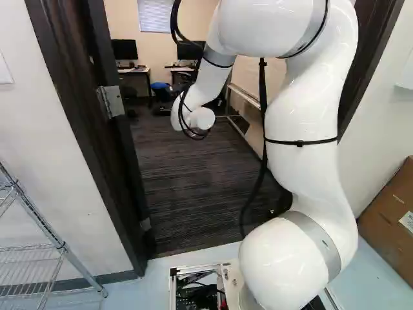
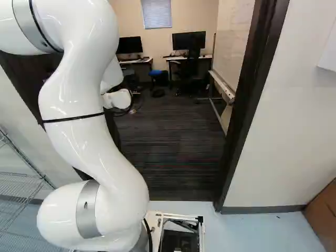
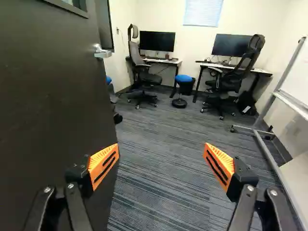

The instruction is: Open the door and move inside

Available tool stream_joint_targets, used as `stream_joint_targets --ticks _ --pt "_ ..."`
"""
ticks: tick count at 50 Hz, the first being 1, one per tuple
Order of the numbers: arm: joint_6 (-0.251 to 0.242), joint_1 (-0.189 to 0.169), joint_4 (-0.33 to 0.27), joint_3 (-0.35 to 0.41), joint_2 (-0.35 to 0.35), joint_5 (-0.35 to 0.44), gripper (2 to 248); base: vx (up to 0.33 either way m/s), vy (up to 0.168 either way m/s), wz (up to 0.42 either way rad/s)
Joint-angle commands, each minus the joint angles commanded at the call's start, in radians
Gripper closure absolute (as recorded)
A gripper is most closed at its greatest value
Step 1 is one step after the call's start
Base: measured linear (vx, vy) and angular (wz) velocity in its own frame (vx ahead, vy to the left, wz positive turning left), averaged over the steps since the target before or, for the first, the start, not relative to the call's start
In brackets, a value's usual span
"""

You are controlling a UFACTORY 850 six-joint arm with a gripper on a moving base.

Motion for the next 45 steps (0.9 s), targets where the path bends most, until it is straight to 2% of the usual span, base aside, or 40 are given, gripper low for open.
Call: stream_joint_targets --ticks 45 --pt "0.000 -0.120 0.012 0.068 0.055 0.000 3 0.000 0.000 0.000"
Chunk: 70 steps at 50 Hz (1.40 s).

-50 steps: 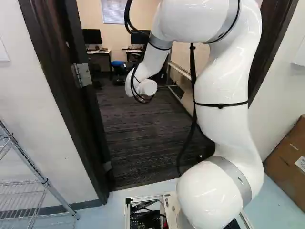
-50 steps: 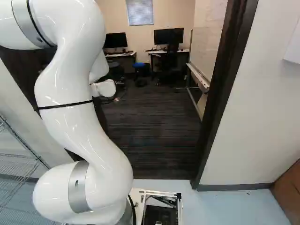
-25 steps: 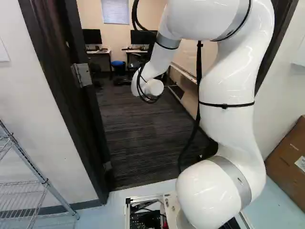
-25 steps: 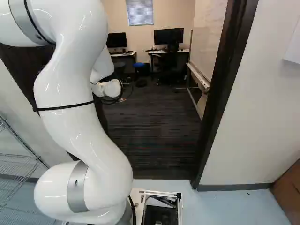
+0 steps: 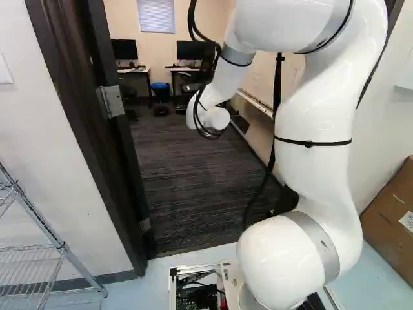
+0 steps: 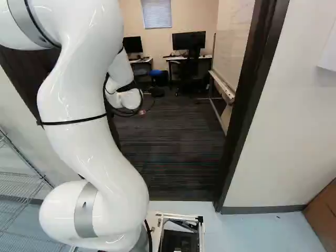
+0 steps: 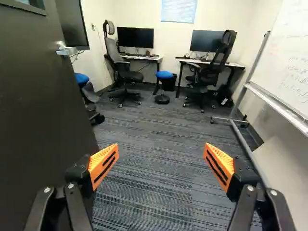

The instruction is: Open the door and move inside

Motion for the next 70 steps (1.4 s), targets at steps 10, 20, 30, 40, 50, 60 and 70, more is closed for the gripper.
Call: stream_joint_targets --ticks 10,20,30,40,50,60,70 --pt "0.000 -0.027 0.012 0.010 0.008 0.000 3 0.000 0.000 0.000" --pt "0.000 -0.054 0.022 0.020 0.016 0.000 3 0.000 0.000 0.000" --pt "0.000 -0.074 0.023 0.027 0.023 0.000 3 0.000 0.000 0.000" --pt "0.000 -0.074 0.023 0.032 0.027 0.000 3 0.000 0.000 0.000" --pt "0.000 -0.077 0.025 0.049 0.040 0.000 3 0.000 0.000 0.000" --pt "0.000 -0.080 0.027 0.077 0.063 0.001 3 0.000 0.000 0.000" --pt "0.000 -0.085 0.031 0.116 0.095 0.002 3 0.000 0.000 0.000"
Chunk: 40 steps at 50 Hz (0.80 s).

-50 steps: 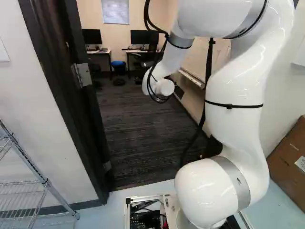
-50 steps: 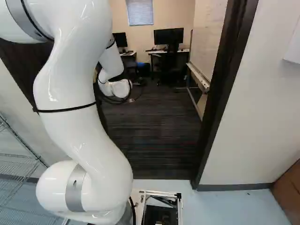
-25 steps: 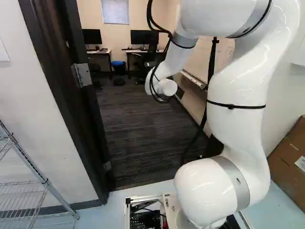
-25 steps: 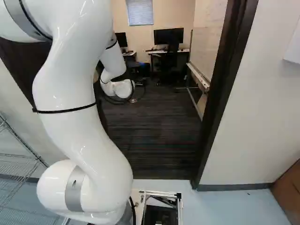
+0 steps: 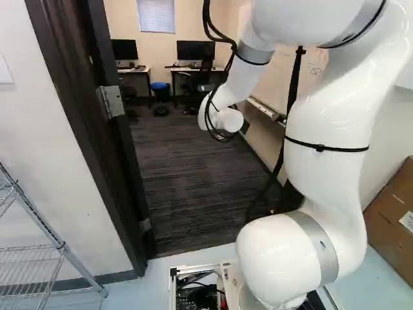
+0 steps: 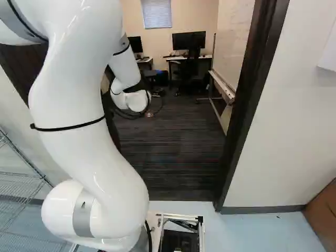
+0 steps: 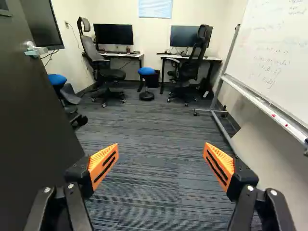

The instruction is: Open the door and move inside

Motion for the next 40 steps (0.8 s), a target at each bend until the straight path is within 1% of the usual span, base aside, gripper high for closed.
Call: stream_joint_targets --ticks 21,40 --pt "0.000 -0.016 0.010 0.118 0.096 0.002 3 0.000 0.000 0.000" --pt "0.000 -0.036 0.023 0.269 0.219 0.006 3 0.000 0.000 0.000"
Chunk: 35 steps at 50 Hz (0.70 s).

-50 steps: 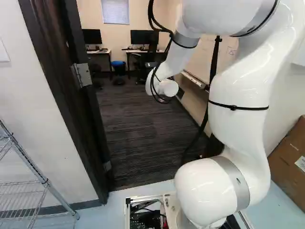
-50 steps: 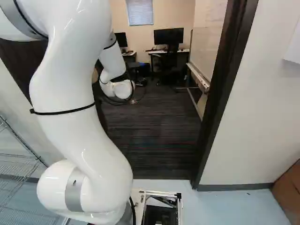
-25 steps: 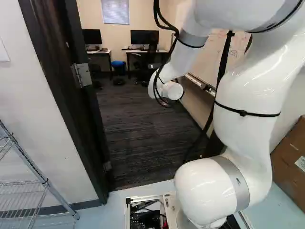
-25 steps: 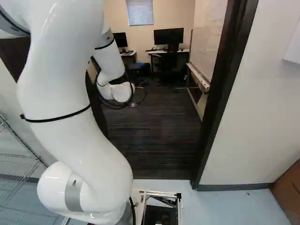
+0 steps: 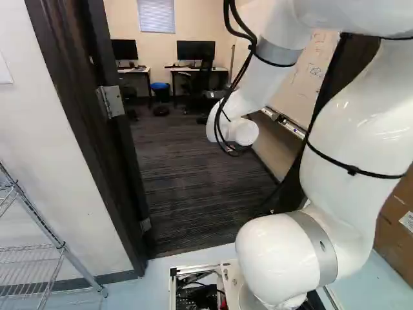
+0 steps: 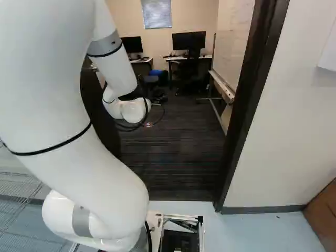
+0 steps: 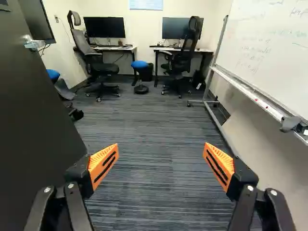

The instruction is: Open the door and move inside

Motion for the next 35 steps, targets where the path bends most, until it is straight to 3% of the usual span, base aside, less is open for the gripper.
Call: stream_joint_targets --ticks 35 --pt "0.000 -0.033 0.022 0.249 0.203 0.005 3 0.000 0.000 0.000"
